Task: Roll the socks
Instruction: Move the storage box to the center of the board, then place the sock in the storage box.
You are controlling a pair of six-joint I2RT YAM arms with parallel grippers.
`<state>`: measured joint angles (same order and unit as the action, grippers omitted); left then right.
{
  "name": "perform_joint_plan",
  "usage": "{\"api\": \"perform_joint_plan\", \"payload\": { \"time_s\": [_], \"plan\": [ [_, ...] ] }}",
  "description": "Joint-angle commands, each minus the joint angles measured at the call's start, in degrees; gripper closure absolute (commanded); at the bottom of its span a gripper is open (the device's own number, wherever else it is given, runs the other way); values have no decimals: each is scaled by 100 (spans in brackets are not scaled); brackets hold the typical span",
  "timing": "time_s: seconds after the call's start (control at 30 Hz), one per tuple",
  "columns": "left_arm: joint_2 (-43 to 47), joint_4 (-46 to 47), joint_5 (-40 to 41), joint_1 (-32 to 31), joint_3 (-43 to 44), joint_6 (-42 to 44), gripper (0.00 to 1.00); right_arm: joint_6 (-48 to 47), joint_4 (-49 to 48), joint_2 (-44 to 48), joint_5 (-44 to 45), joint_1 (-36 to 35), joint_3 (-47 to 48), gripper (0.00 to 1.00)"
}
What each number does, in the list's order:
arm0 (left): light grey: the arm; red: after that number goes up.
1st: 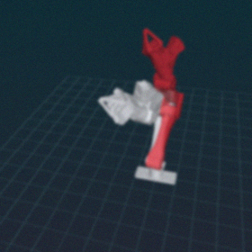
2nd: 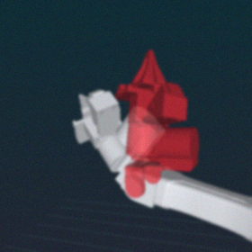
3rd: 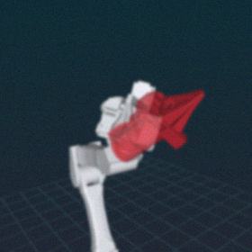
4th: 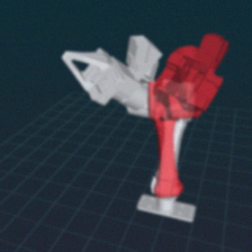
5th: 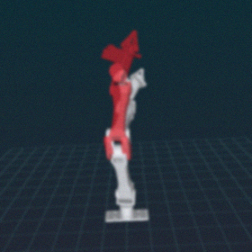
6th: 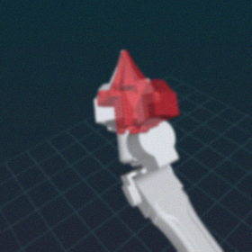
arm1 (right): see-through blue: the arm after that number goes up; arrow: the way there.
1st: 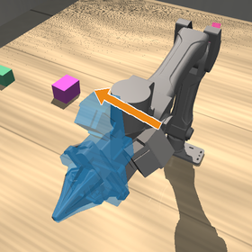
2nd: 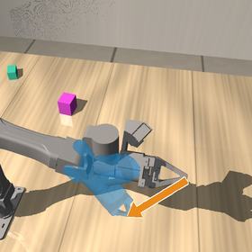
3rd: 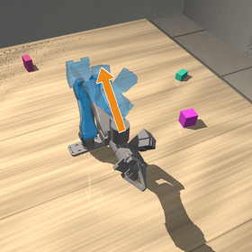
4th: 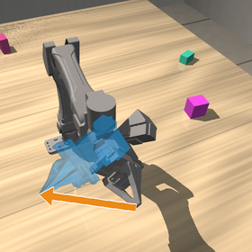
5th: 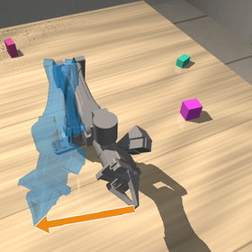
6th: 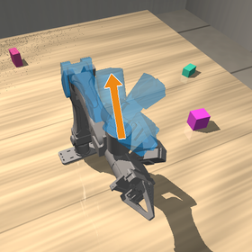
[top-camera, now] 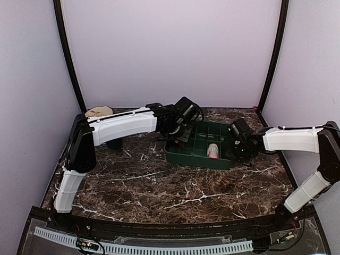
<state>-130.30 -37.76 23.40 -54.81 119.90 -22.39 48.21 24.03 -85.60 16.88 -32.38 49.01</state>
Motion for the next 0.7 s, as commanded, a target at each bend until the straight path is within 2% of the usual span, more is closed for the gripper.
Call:
{"api": "perform_joint_plan", "payload": {
  "time_s": [0.0,0.33,0.6,0.67],
  "plan": [
    [541,-292,354,-127,19,-360,100,687,-119,116,291,-255,-134,80],
    [437,-478,729,-329,140,-656,100,910,84,236,611,-434,-97,72],
    [-88,-842,987,-500,848,-754,100,694,135,567,616,-432,-204,45],
    [-154,-900,1097,-536,919,-765,100,629,149,650,603,-431,-212,44]
  ]
}}
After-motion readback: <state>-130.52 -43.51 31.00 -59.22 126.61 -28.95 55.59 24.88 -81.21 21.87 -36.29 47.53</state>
